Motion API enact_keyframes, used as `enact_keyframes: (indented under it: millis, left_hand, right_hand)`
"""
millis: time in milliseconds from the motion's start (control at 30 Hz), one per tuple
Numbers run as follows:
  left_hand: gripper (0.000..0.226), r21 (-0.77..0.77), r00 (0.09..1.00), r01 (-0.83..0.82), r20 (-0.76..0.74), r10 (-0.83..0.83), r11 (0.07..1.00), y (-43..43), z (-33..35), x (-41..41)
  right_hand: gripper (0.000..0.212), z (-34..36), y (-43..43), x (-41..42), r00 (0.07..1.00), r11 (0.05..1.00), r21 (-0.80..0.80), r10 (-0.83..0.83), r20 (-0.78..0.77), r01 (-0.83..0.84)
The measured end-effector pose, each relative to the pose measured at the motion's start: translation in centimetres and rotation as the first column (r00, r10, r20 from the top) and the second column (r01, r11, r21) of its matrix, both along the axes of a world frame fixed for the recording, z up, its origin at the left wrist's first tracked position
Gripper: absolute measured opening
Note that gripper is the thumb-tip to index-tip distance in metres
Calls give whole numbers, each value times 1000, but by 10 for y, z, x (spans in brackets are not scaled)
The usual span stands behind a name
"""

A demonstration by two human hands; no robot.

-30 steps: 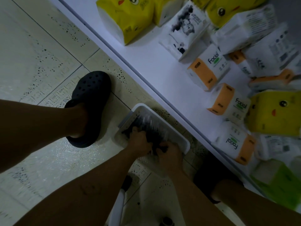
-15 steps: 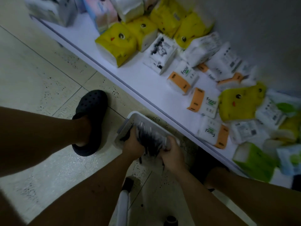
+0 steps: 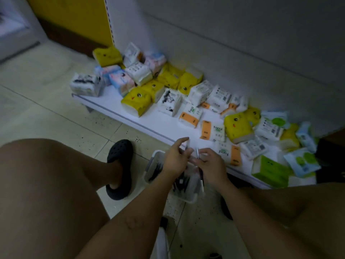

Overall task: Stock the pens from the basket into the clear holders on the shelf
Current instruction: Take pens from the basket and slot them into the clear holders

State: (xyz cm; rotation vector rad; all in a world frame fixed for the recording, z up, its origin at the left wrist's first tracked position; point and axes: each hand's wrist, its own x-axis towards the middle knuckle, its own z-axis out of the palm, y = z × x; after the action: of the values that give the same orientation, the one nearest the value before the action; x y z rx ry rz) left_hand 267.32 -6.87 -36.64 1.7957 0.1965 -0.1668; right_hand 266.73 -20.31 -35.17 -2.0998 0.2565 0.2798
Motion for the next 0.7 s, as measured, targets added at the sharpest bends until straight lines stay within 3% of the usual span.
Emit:
enact_keyframes:
  millis: [133,333,467,700]
  left_hand:
    - [49,-17,986,50,158,-47,999,0,47,3]
    - [36,-111,964,134,244,-104,985,-20,133,12]
    - [34,-137,934,141,346,-87,980,-40,186,17]
    - [36,-140,840,236,527,-130,961,-63,268,14]
  right_hand:
    - [15,46,-4,4,992,994,102,-51,112,39]
    - [13,114,-20,5,927,987,131,-130,351,89]
    - [40,172,-34,-1,849,984,154,-155,505,88]
    - [37,258,-70,-24,679,981,158,-194,708,115]
